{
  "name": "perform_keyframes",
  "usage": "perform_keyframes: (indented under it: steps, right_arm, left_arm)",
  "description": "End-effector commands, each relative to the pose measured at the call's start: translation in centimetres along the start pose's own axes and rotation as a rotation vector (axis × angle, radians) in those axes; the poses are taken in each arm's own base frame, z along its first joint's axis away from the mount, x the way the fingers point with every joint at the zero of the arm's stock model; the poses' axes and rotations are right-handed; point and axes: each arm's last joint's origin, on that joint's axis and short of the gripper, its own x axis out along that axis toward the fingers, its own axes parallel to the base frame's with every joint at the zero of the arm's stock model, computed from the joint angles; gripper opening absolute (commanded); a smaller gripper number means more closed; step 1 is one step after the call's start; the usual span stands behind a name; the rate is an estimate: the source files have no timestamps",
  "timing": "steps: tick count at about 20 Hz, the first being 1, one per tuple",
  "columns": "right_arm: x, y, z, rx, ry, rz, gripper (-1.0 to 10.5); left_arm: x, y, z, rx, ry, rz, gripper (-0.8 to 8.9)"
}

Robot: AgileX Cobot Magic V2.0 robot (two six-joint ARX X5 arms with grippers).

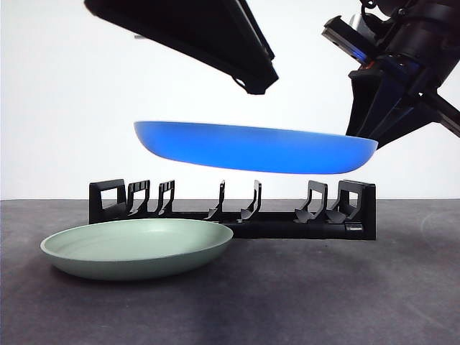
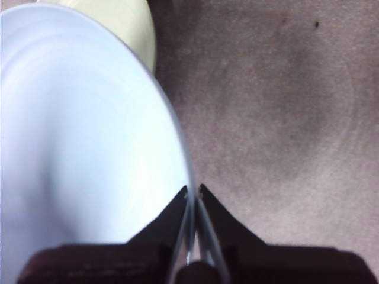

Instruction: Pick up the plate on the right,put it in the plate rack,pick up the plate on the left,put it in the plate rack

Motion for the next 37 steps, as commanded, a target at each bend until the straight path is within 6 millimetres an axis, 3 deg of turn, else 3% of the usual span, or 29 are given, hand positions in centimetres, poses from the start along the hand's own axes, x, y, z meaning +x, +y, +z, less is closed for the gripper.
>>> perform_keyframes:
  steps: [1, 7, 12, 13, 15, 22, 23, 25, 26, 27, 30, 33, 37]
  right_arm:
    - [-0.1, 0.1, 0.2, -0.007, -0.006, 0.02, -0.2]
    - [-0.1, 0.3, 0.2, -0.009, 0.001, 0.059, -0.2]
    - [-0.2, 0.3, 0.1, -0.011, -0.002, 0.059, -0.2]
    - [-0.2, 0.3, 0.2, -0.012, -0.002, 0.059, -0.2]
    - [-0.2, 0.3, 0.2, -0.016, -0.004, 0.059, -0.2]
    - [-0.8, 0.8, 1.0, -0.043, -0.049, 0.066, 0.0]
    - [-1.0, 0.9, 1.3, -0.051, -0.066, 0.068, 0.7]
    - [-1.7, 1.1, 2.0, -0.064, -0.112, 0.071, 3.4]
    - [-2.3, 1.3, 2.5, -0.072, -0.138, 0.074, 4.7]
    - [-3.0, 1.5, 3.0, -0.076, -0.165, 0.077, 5.1]
    - [-6.0, 2.3, 4.0, -0.122, -0.314, 0.094, 5.0]
    - [-10.4, 3.4, 3.9, -0.179, -0.56, 0.124, 5.0]
    - [-15.3, 4.3, 1.8, -0.192, -0.804, 0.002, 5.0]
  left_arm:
    - [0.1, -0.2, -0.2, 0.022, 0.021, -0.023, 1.85]
    - [0.5, -0.1, -1.0, 0.024, 0.077, -0.046, 1.88]
    - [2.6, 0.3, -2.2, -0.004, 0.166, -0.077, 1.84]
    - [2.8, 0.2, -2.3, -0.004, 0.173, -0.082, 1.72]
    - [2.9, 0.2, -2.3, -0.003, 0.174, -0.082, -0.16]
    - [2.9, 0.2, -2.2, -0.005, 0.173, -0.074, -0.07]
    - [2.9, 0.2, -2.2, -0.007, 0.174, -0.073, -0.07]
    - [2.9, 0.2, -2.2, -0.009, 0.173, -0.073, -0.07]
    - [2.9, 0.2, -2.2, -0.013, 0.173, -0.072, -0.07]
    - [2.9, 0.3, -2.2, -0.02, 0.167, -0.067, -0.07]
    - [3.0, 1.1, -2.0, -0.105, 0.121, -0.005, -0.07]
    - [2.9, 3.8, -2.5, -0.256, 0.042, 0.137, -0.07]
    - [1.8, 8.9, -4.8, -0.59, -0.169, 0.297, -0.07]
